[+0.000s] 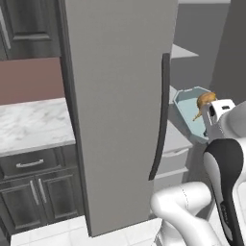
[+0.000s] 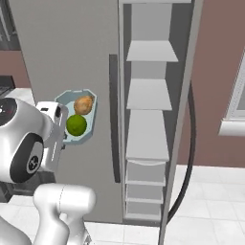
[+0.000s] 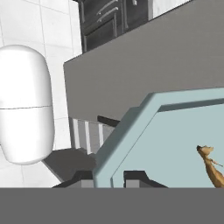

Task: Take the lime and onion out of the freezer and place them in the tupperware container on the counter. Then put the tupperware containing the vegetables back in the freezer.

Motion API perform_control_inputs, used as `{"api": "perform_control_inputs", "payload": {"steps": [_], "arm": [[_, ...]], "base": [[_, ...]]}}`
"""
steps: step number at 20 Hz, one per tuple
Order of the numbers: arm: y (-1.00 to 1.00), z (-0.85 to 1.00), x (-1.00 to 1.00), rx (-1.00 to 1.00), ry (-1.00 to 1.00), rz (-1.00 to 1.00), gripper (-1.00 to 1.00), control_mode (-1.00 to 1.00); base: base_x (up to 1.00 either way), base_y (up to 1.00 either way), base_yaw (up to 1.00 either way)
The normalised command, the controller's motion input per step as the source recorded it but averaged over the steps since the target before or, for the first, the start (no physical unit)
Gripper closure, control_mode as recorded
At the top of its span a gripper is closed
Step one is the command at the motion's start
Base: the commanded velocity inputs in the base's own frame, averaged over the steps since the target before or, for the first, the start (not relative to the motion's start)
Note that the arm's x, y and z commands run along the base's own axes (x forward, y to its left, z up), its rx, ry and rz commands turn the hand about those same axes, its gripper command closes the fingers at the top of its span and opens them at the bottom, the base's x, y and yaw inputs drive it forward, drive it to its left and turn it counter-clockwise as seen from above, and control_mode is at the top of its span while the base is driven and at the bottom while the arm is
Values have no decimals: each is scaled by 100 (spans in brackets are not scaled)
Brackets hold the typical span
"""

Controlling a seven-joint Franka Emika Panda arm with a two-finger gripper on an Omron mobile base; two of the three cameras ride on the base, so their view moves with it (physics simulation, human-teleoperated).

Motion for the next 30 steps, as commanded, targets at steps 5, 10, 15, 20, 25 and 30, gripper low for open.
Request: {"api": "perform_control_inputs", "payload": {"steps": [5,10,15,20,25,30], "arm": [[0,0,0,0,0,0,100,100],[0,0,0,0,0,0,100,100],[0,0,0,0,0,0,100,100],[0,0,0,0,0,0,100,100],[0,0,0,0,0,0,100,100],[0,0,0,0,0,0,100,100]], "base": [[45,-25,0],[54,-33,0],[31,-47,0],[19,-44,0],[32,-20,0],[45,-1,0]]}}
